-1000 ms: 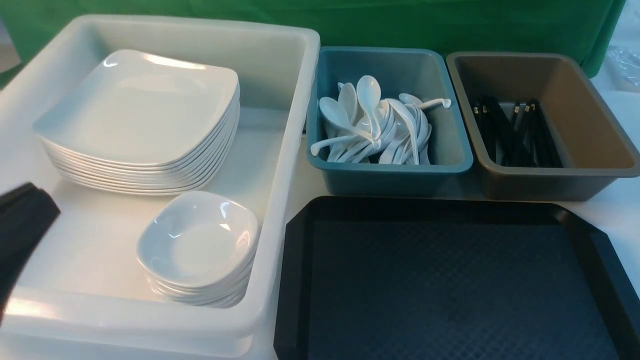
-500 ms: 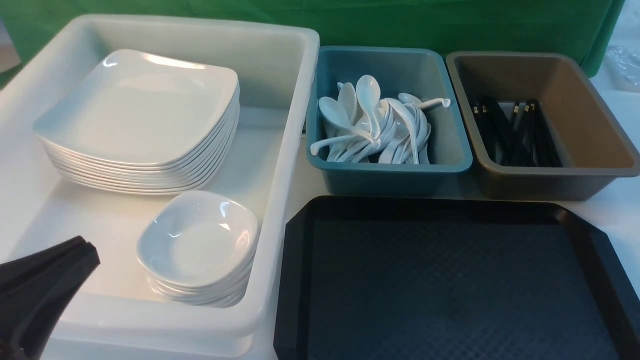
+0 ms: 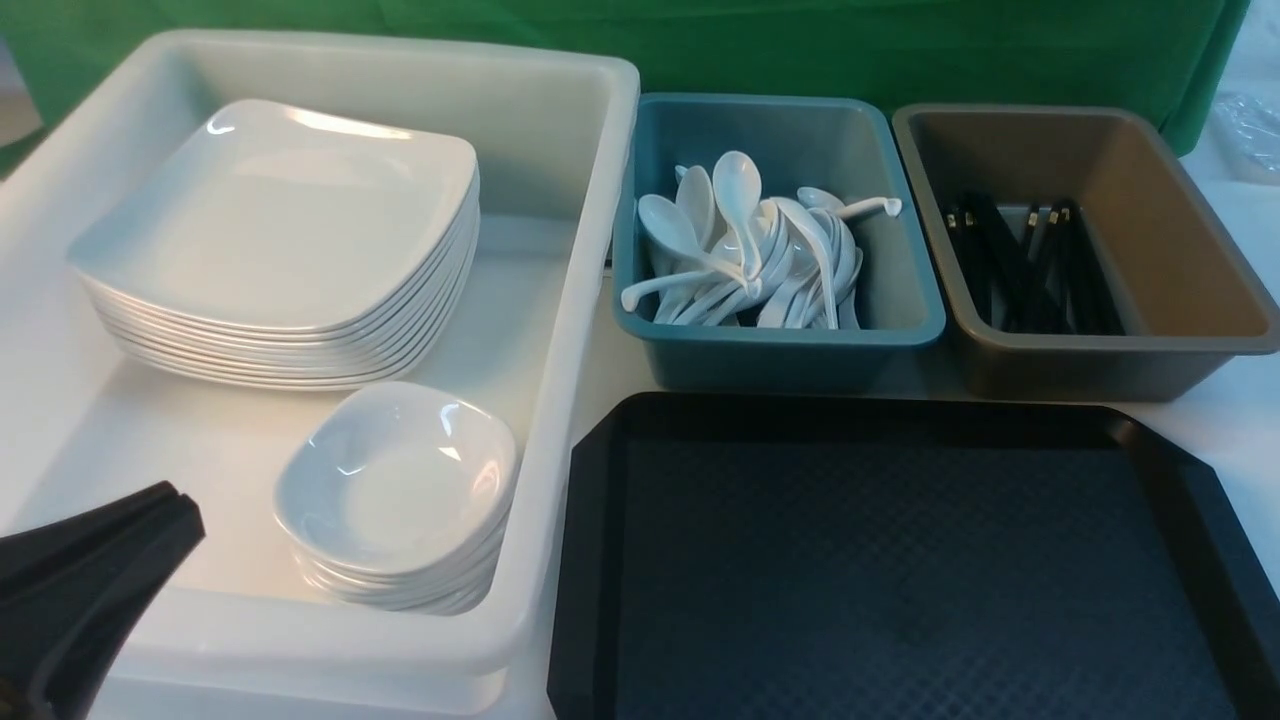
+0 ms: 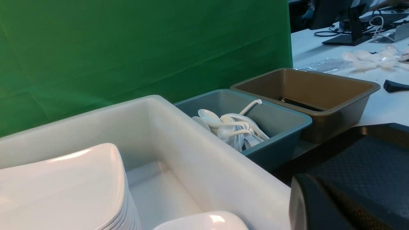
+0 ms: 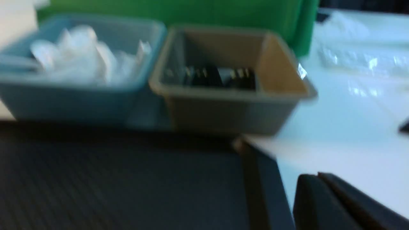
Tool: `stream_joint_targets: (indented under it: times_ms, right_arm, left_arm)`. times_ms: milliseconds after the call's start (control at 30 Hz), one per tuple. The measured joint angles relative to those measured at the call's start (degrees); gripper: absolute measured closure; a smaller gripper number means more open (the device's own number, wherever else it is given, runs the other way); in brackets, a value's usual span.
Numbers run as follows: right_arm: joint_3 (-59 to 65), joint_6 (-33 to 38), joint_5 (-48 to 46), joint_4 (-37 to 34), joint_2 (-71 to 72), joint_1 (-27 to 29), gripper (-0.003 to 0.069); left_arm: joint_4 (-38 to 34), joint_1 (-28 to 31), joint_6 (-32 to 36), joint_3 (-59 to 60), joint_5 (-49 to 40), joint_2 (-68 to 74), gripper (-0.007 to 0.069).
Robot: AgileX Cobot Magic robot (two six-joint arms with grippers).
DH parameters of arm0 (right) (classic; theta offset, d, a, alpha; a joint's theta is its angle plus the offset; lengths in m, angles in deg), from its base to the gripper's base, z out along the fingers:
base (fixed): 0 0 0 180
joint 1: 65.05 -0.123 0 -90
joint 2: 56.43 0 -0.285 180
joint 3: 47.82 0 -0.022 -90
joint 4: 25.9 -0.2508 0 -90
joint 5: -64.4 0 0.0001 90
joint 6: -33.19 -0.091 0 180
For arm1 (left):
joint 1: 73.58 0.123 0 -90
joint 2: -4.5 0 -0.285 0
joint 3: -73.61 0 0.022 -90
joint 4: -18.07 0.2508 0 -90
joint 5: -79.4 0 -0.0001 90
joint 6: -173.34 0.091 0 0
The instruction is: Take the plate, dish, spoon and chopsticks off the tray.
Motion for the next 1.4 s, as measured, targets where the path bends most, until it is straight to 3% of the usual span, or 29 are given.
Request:
stream_joint_targets:
  times_ms: [233, 1067, 1167, 1233, 1400]
  right_arm:
    - [0.7, -0.5, -8.7, -0.5, 3.7, 0.0, 0.0641]
    - [0.7, -1.5, -9.1, -1.4, 3.8, 0.0, 0.06]
    - [0.7, -1.5, -9.1, -1.4, 3.8, 0.0, 0.0591]
    - [0.7, -1.5, -9.1, -1.4, 3.8, 0.0, 0.0584]
    - [0.7, -1.5, -9.1, -1.4, 3.8, 0.0, 0.0575]
  left_arm:
    - [0.1, 0.0, 0.0, 0.0, -0.3, -0.1, 0.0615]
    - [0.2, 0.0, 0.0, 0.0, -0.3, -0.1, 0.0615]
    - [0.4, 0.2, -0.2, 0.8, 3.1, -0.1, 0.0615]
    - [1.5, 2.3, -1.1, 2.4, 8.6, -0.5, 0.0621]
    - [2.2, 16.1, -3.4, 8.4, 17.1, -6.1, 0.0624]
